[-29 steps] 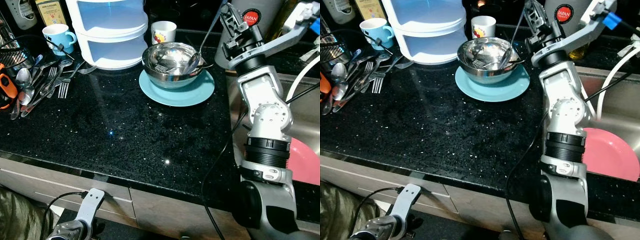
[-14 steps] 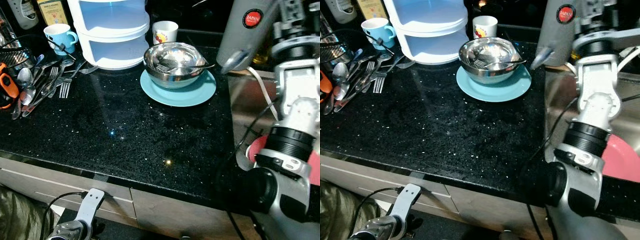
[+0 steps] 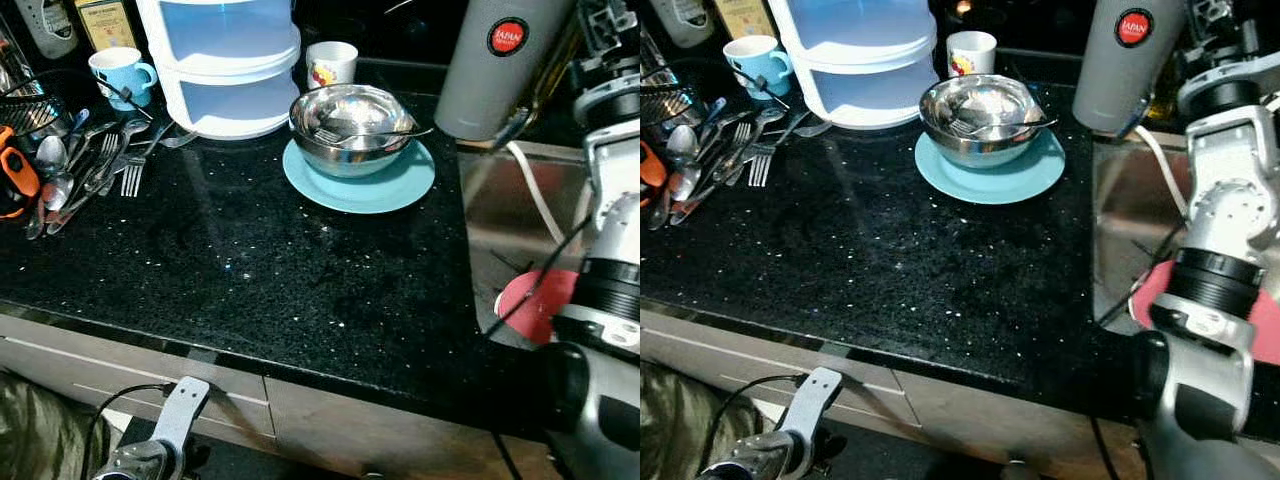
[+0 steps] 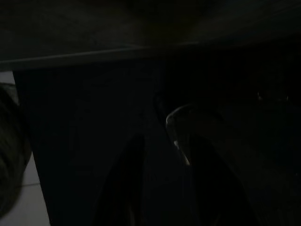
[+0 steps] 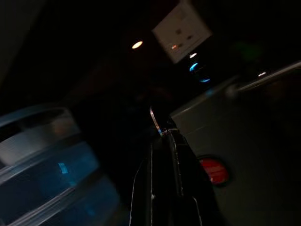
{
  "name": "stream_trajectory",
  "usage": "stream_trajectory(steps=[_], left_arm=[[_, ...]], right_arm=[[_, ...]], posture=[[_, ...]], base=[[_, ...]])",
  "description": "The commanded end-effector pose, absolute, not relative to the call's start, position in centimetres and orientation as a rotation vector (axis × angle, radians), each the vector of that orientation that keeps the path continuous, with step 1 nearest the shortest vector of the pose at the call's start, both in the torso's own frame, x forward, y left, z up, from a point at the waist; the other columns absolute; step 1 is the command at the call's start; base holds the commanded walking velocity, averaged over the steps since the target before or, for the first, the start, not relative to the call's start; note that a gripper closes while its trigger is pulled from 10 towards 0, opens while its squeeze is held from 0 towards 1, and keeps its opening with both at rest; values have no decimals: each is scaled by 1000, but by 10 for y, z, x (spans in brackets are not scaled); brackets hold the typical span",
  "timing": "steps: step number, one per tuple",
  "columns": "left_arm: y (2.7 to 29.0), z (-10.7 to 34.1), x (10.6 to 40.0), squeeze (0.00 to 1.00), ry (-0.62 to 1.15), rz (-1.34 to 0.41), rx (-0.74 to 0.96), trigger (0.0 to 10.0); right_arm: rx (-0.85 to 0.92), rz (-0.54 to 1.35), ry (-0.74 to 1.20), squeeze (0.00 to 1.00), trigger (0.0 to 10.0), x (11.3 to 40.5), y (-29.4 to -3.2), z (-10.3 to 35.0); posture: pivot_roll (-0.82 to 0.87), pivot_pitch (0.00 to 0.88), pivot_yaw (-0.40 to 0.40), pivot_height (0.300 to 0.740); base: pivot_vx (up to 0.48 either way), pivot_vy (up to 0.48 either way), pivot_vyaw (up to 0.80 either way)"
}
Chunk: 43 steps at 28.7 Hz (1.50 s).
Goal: Kitchen organization
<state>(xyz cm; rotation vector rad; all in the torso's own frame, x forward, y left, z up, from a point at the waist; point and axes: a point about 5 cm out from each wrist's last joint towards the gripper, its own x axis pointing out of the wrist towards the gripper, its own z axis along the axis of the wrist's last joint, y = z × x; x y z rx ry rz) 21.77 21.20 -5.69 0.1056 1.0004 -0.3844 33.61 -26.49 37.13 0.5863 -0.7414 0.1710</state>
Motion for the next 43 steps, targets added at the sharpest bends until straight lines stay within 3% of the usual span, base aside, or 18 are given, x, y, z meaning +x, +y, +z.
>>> stream_trajectory(steps=[1,6,8,13,19,27,28,29,30,31,32,33,39,40,41,42,43], left_arm=[[213,-61,211,0,1029,-389,115,10000],[213,-61,211,0,1030,-389,116,10000],[213,-61,211,0,1030,-391,117,10000],[214,-61,211,0,1030,-391,118,10000],[214,-60,211,0,1033,-396,124,10000],[214,-60,211,0,1034,-399,127,10000],[214,-60,211,0,1034,-399,127,10000],[214,-60,211,0,1034,-399,127,10000],[214,-60,211,0,1034,-399,127,10000],[214,-60,211,0,1034,-399,127,10000],[214,-60,212,0,1034,-399,127,10000],[214,-60,212,0,1033,-399,127,10000],[213,-60,212,0,1031,-398,125,10000],[213,-60,212,0,1031,-398,124,10000],[213,-60,212,0,1030,-399,124,10000],[213,-60,212,0,1030,-398,123,10000],[212,-60,212,0,1029,-398,123,10000]], right_arm=[[553,144,-759,0,0,332,-271,374],[436,112,-742,0,0,325,-281,377],[290,83,-684,0,0,322,-285,373],[269,76,-668,0,0,321,-286,371],[11,-3,-465,0,0,321,-299,347],[-158,23,-268,0,0,326,-294,324],[-181,29,-237,0,1255,328,-292,319],[-181,29,-237,0,1255,328,-292,319],[-196,26,-205,0,6431,330,-290,314],[-203,29,-186,871,10000,332,-288,309],[-207,31,-177,871,10000,333,-286,307],[-195,36,-181,1000,10000,334,-285,306],[-141,50,-256,976,10000,337,-278,316],[-123,62,-275,745,10000,337,-276,319],[-105,84,-289,263,10000,336,-274,321],[-101,104,-292,0,10000,336,-272,322],[-103,115,-291,0,10000,336,-270,322]], posture=[[32,127,9,740],[26,128,12,740],[24,128,13,740],[20,128,16,740],[13,130,28,740],[11,129,29,740],[11,129,29,740],[11,129,29,740],[11,127,28,740],[11,126,27,740],[11,126,27,740],[13,125,26,740],[13,125,24,740],[12,125,23,740],[13,125,22,740],[13,125,22,740],[13,125,22,740]], base=[[0,0,0],[0,0,0],[0,0,0],[0,0,0],[0,0,0],[0,0,0],[0,0,0],[0,0,0],[0,0,0],[0,0,0],[0,0,0],[0,0,0],[0,0,0],[0,0,0],[0,0,0],[0,0,0],[0,0,0]])
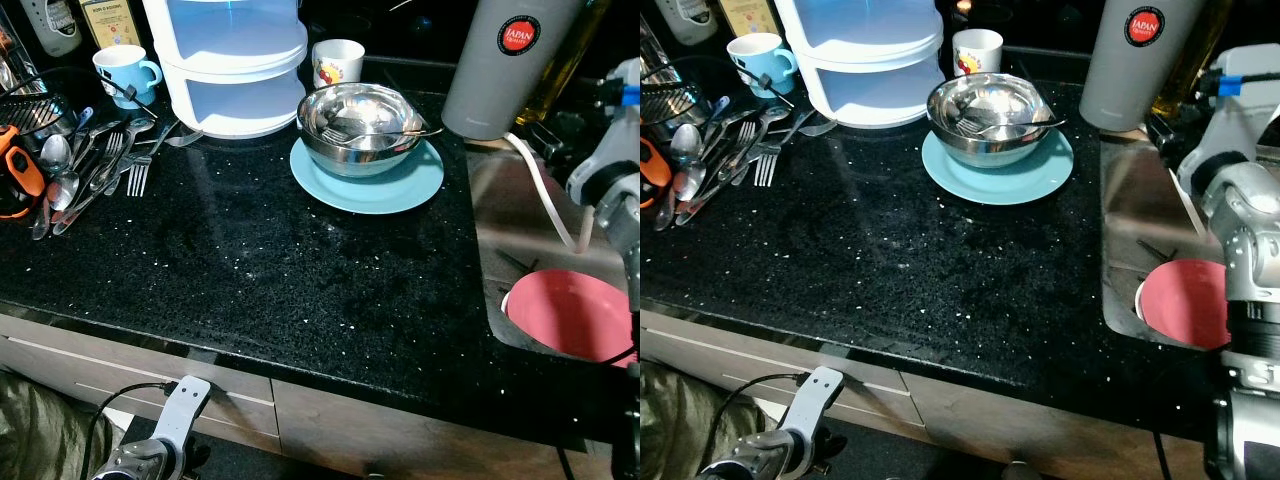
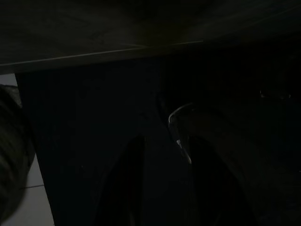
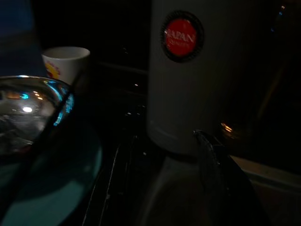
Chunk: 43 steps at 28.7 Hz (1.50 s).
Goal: Kitchen organization
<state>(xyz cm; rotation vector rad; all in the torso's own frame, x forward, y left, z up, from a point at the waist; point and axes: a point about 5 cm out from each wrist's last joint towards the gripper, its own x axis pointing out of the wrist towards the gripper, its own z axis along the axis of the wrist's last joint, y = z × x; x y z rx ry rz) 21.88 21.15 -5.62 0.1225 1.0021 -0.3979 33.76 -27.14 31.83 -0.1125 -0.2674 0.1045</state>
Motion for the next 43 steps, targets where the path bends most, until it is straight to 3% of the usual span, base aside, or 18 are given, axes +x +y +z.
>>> stream_trajectory(steps=[1,11,25,26,27,28,29,32,33,34,35,43], left_arm=[[212,-60,212,0,1029,-397,122,10000],[213,-60,212,0,1030,-397,122,10000],[212,-60,212,0,1029,-398,121,10000],[212,-60,212,0,1029,-398,120,10000],[212,-60,212,0,1029,-398,120,10000],[212,-60,212,0,1029,-398,120,10000],[212,-60,212,0,1028,-398,120,10000],[212,-60,212,0,1028,-397,119,10000],[212,-60,212,0,1027,-397,119,10000],[212,-60,212,0,1027,-396,118,10000],[212,-60,212,0,1027,-396,118,10000],[213,-60,211,0,1030,-396,121,10000]], right_arm=[[-84,178,-295,0,10000,334,-263,322],[-165,483,-203,0,10000,328,-216,300],[-155,440,-199,0,10000,336,-208,297],[-139,425,-212,39,10000,337,-210,300],[-136,412,-220,784,10000,338,-211,301],[-136,412,-220,784,10000,338,-211,301],[-138,405,-223,1000,10000,338,-211,302],[-152,386,-218,1000,10000,340,-213,301],[-161,355,-203,396,10000,342,-215,300],[-175,338,-185,122,10000,343,-217,297],[-180,334,-175,0,10000,344,-218,295],[-191,302,-121,0,10000,346,-223,287]], posture=[[13,126,20,740],[13,127,21,740],[17,131,18,740],[17,131,18,740],[17,131,18,740],[17,131,18,740],[17,131,18,740],[17,131,18,740],[17,128,15,740],[17,128,15,740],[17,128,15,740],[18,126,18,740]], base=[[0,0,0],[0,0,0],[0,0,0],[0,0,0],[0,0,0],[0,0,0],[0,0,0],[0,0,0],[0,0,0],[0,0,0],[0,0,0],[0,0,0]])
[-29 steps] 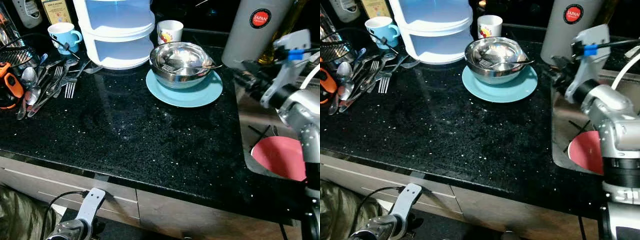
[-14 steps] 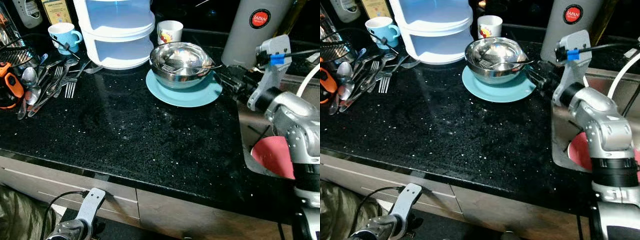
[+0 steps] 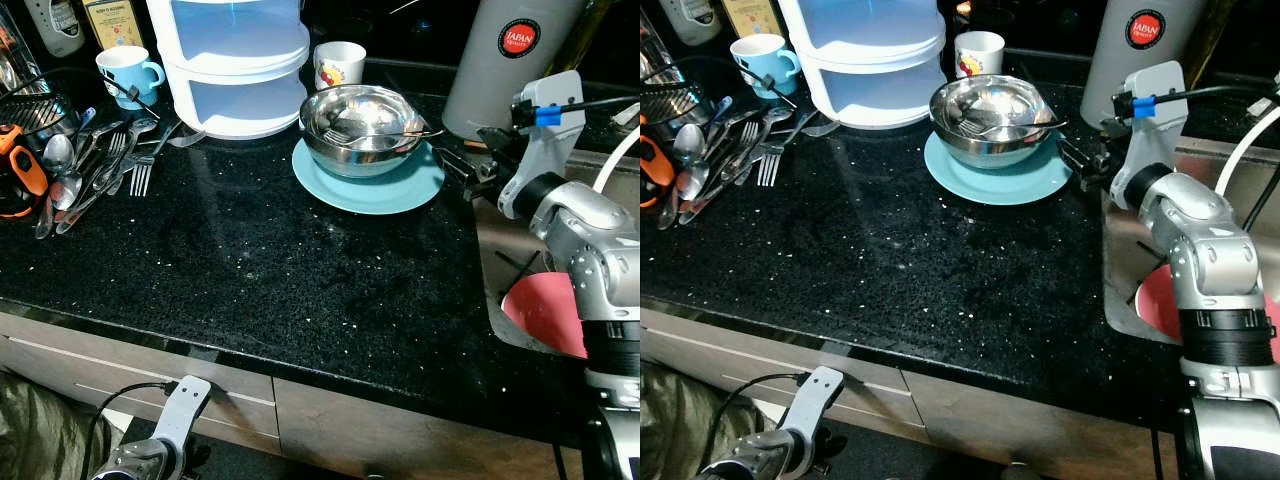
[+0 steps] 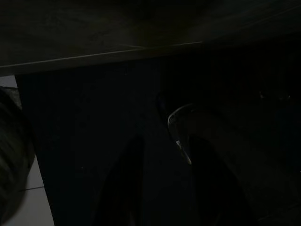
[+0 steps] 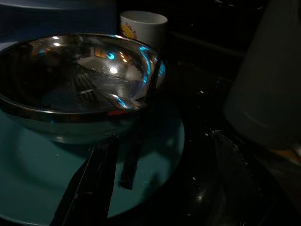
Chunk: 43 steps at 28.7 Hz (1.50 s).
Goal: Kitchen organization
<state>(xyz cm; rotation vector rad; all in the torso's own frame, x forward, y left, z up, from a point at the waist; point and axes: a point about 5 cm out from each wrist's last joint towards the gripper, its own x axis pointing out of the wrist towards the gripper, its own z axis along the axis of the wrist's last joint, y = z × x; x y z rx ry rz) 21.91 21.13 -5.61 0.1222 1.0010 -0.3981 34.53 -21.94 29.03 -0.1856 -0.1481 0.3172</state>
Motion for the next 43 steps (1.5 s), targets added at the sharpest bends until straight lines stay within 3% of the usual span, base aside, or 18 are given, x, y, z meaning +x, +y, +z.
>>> stream_trajectory(steps=[1,19,20,22,25,27,28,29,30,36,37,38,39,43], left_arm=[[214,-60,211,0,1030,-396,121,10000],[215,-60,211,0,1033,-395,124,10000],[215,-60,211,0,1033,-395,123,10000],[215,-60,211,0,1032,-394,122,10000],[215,-60,211,0,1032,-393,122,10000],[215,-60,211,0,1032,-393,122,10000],[215,-60,211,0,1032,-394,122,10000],[215,-60,211,0,1031,-394,122,10000],[214,-60,211,0,1031,-394,122,10000],[214,-60,211,0,1031,-394,122,10000],[214,-60,211,0,1031,-394,122,10000],[214,-60,211,0,1031,-394,122,10000],[214,-60,211,0,1031,-395,124,10000],[214,-60,212,0,1028,-389,119,10000]], right_arm=[[-191,293,-116,0,10000,347,-224,286],[-131,217,-107,0,10000,353,-229,282],[-131,217,-109,0,9647,353,-228,283],[-129,219,-113,0,4941,354,-228,283],[-129,219,-115,0,4275,354,-227,284],[-128,222,-117,0,4431,353,-227,284],[-129,224,-119,0,4980,353,-226,284],[-127,226,-124,0,8118,353,-226,285],[-125,229,-129,0,10000,353,-226,286],[-119,233,-138,0,10000,352,-226,287],[-116,235,-142,0,9098,352,-225,288],[-116,235,-142,0,9098,352,-225,288],[-114,241,-148,0,7922,352,-224,289],[-103,251,-157,0,6824,353,-223,290]], posture=[[19,127,19,740],[26,137,24,740],[26,137,24,740],[26,137,24,740],[26,137,24,740],[25,137,23,740],[25,137,23,740],[24,137,25,740],[24,136,24,740],[24,136,24,740],[24,136,24,740],[24,136,24,740],[26,127,19,740],[31,135,13,740]], base=[[0,0,0],[0,0,0],[0,0,0],[0,0,0],[0,0,0],[0,0,0],[0,0,0],[0,0,0],[0,0,0],[0,0,0],[0,0,0],[0,0,0],[0,0,0],[0,0,0]])
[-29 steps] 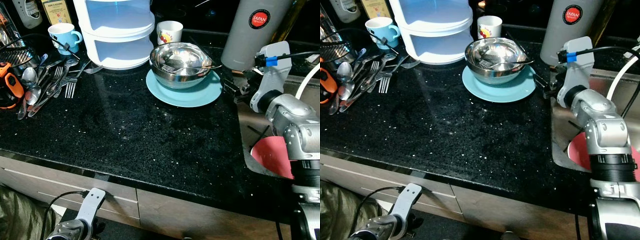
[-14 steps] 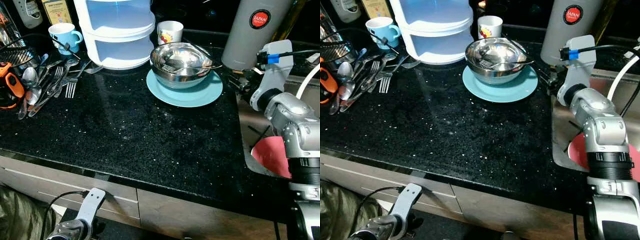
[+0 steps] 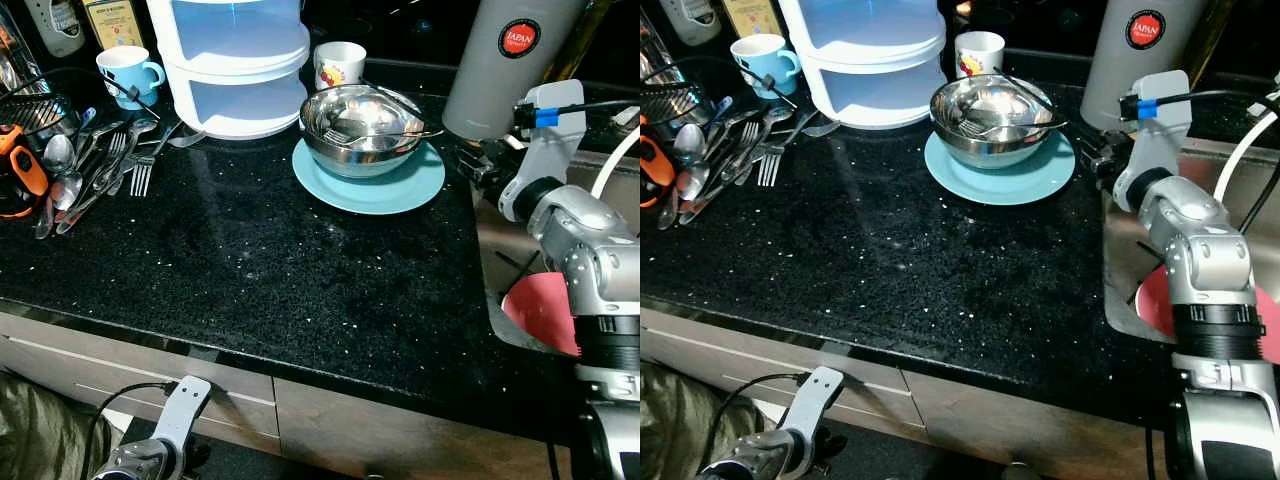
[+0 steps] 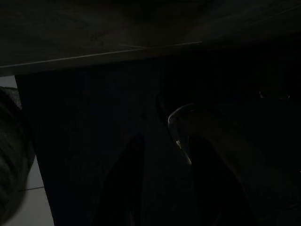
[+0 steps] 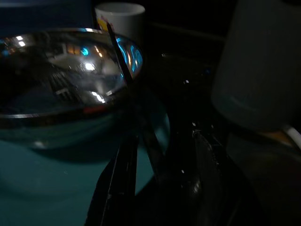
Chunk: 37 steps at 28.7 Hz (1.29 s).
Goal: Kitchen organization
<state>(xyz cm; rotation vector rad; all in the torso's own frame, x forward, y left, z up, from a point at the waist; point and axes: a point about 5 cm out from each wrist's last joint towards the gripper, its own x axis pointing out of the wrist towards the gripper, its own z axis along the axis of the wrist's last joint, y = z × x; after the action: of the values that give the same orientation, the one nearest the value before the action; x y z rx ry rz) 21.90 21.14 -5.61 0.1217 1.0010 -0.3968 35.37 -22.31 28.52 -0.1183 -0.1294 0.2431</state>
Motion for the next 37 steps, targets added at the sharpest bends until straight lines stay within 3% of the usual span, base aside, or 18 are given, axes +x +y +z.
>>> stream_trajectory(steps=[1,2,3,4,5,7,8,22,37], left_arm=[[214,-60,212,0,1026,-384,116,10000],[215,-60,212,0,1025,-382,115,10000],[215,-60,212,0,1025,-383,115,10000],[215,-60,212,0,1025,-383,115,10000],[215,-60,211,0,1025,-383,116,10000],[215,-60,211,0,1025,-383,117,10000],[215,-60,212,0,1025,-383,117,10000],[215,-60,211,0,1030,-387,122,10000],[216,-60,211,0,1030,-387,124,10000]], right_arm=[[-95,258,-162,0,5137,353,-222,290],[-94,260,-162,0,5137,353,-221,290],[-91,270,-166,0,4196,353,-219,290],[-91,270,-166,0,4196,353,-219,290],[-85,282,-171,0,2353,353,-217,290],[-83,287,-173,0,1961,353,-217,290],[-81,291,-176,0,0,352,-216,290],[-80,309,-180,0,0,350,-218,290],[317,401,-487,0,0,338,-223,323]], posture=[[32,134,11,740],[32,134,11,740],[32,140,12,740],[32,140,12,740],[33,135,11,740],[33,135,11,740],[31,143,12,740],[30,153,18,740],[32,150,19,740]], base=[[0,0,0],[0,0,0],[0,0,0],[0,0,0],[0,0,0],[0,0,0],[0,0,0],[0,0,0],[0,0,0]])
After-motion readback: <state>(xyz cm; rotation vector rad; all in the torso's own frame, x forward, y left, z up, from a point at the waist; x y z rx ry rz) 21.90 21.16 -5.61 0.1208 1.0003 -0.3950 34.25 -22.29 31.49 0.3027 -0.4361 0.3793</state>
